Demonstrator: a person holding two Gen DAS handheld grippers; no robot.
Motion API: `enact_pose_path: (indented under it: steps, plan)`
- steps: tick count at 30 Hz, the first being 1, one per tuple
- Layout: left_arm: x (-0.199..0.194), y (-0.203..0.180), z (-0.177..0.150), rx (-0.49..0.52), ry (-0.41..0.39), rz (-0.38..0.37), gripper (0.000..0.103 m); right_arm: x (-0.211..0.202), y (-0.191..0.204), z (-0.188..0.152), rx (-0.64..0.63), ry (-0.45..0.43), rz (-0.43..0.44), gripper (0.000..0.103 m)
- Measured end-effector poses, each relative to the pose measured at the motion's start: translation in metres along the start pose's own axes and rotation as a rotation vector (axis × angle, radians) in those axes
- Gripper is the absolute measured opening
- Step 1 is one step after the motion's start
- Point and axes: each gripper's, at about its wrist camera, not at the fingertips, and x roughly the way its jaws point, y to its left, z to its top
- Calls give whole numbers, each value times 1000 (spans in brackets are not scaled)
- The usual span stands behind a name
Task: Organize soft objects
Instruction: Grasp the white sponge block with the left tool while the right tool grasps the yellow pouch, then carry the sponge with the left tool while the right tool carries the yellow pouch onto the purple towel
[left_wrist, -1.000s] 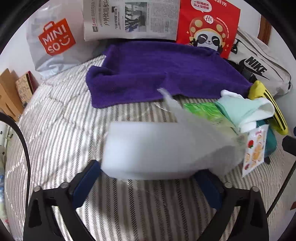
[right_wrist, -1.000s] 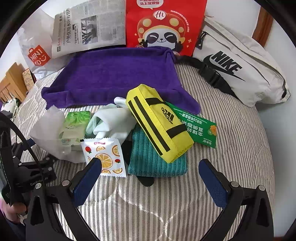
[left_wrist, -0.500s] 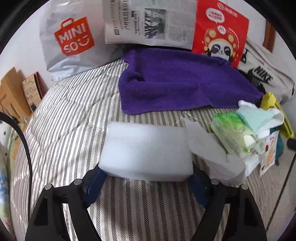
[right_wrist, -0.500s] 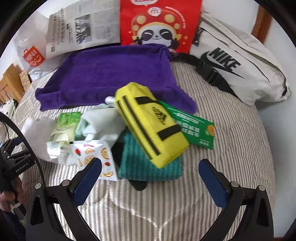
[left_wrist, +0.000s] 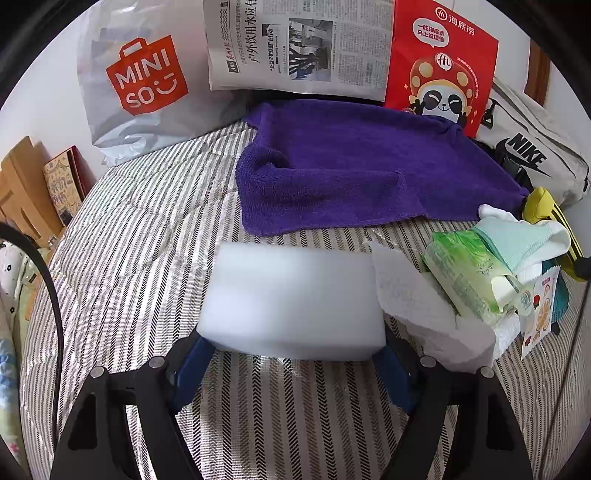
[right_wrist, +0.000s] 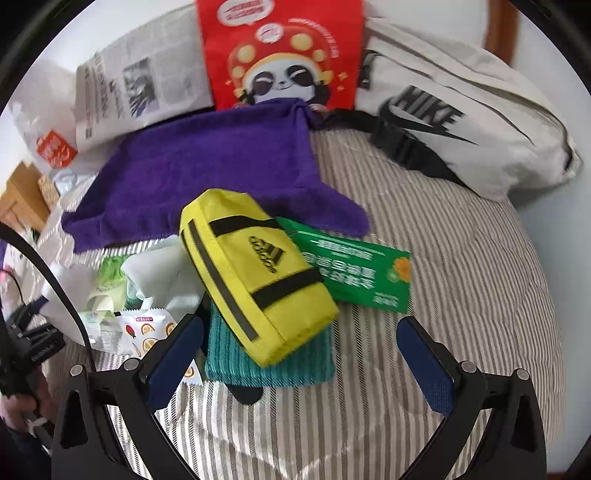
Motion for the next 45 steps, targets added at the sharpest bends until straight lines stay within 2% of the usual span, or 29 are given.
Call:
enact_pose_path:
  steps: [5,7,9,11,15,17,24,36,45]
  plan:
    - [0,0,1,3,6,-3,80,19,24,8,-113,-12,-39,98]
    - [0,0,1,1,9,-5,80,27,31,14,-151,-18,-69,88]
    - [0,0,1,4,9,-4,80,31,32,19,-174,-23,-74,62]
    - [0,0,1,5,9,-6,80,32,29,21,-173,-24,-66,57]
    - [0,0,2,6,12,-7,80,21,22,22,-153,-36,-31,31]
    - [1,0,3,2,20,-8,80,15,18,22,-128,-46,4,30]
    - [-3,8,5,-21,34,-33,78,2,16,24,-106,-59,42,27]
    - [-38,35,11,-53,-9,-3,78,-22,12,31,-55,-85,107,26]
    - [-56,38,36,-67,-51,-40,78,-23,18,51,-56,-82,153,26]
